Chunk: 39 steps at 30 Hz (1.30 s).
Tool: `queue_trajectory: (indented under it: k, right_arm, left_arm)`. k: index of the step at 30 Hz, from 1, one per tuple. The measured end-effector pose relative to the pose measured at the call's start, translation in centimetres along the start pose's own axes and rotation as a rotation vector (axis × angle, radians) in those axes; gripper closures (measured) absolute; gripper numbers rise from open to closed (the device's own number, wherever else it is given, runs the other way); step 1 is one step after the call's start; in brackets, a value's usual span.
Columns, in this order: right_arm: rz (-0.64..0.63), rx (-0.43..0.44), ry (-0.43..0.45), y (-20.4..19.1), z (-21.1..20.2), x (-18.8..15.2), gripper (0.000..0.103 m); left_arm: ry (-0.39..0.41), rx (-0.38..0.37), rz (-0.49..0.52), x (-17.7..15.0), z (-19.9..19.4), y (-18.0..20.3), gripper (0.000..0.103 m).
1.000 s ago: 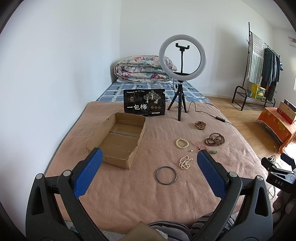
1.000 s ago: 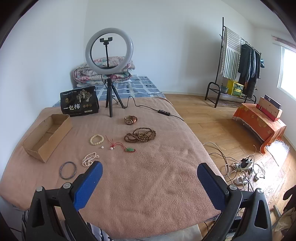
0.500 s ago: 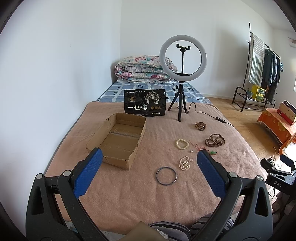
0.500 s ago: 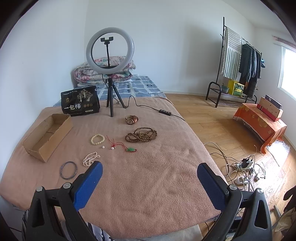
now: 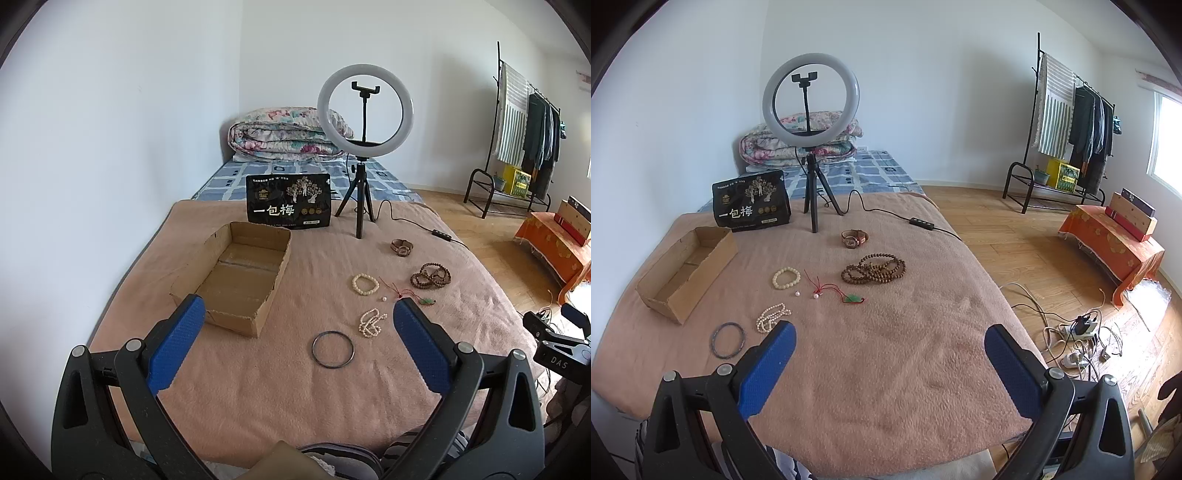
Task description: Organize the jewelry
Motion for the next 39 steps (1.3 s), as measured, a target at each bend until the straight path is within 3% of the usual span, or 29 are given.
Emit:
queue_trajectory:
  k: [7, 19, 26, 34, 39]
  right_arm:
    - [-0.002, -0.002, -0.011, 0.0, 1.1, 0.1, 0.000]
    - [-0.028, 0.013, -0.006, 1.3, 3.9, 0.4, 0.000]
    - [-0.094, 0.083, 0.074, 2.1, 6.0, 0.2, 0.000]
    - [-0.141, 0.162, -0.054, 2.4, 10.7, -0.7, 0.000]
    - [-0.150, 0.208, -0.109, 1.6, 13.6, -1.5, 0.000]
  left_arm:
    - [-0.007, 0.001, 0.012, -0.1, 0.2, 0.0, 0.000]
    - [-0.077, -0.025, 0.051, -1.7, 5.0, -0.5, 0.000]
    - [-0.129, -0.060, 0.084, -2.6, 7.4, -1.7, 0.000]
    - [-0.212, -0.135, 0.126, -5.4, 9.4, -2.6, 0.000]
    - [-0.233, -0.211, 0.197, -6.6, 10.3, -0.8, 0.000]
Point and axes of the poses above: each gripper's, at about its wrist camera, not at the fingertips, and z roughly the way its jaws point, y to its right, x to its top, the point moved 1 cm from there along z, roughly the way its jaws point, and after that the axes turned 9 degrees about y, right-handed, at the moved point
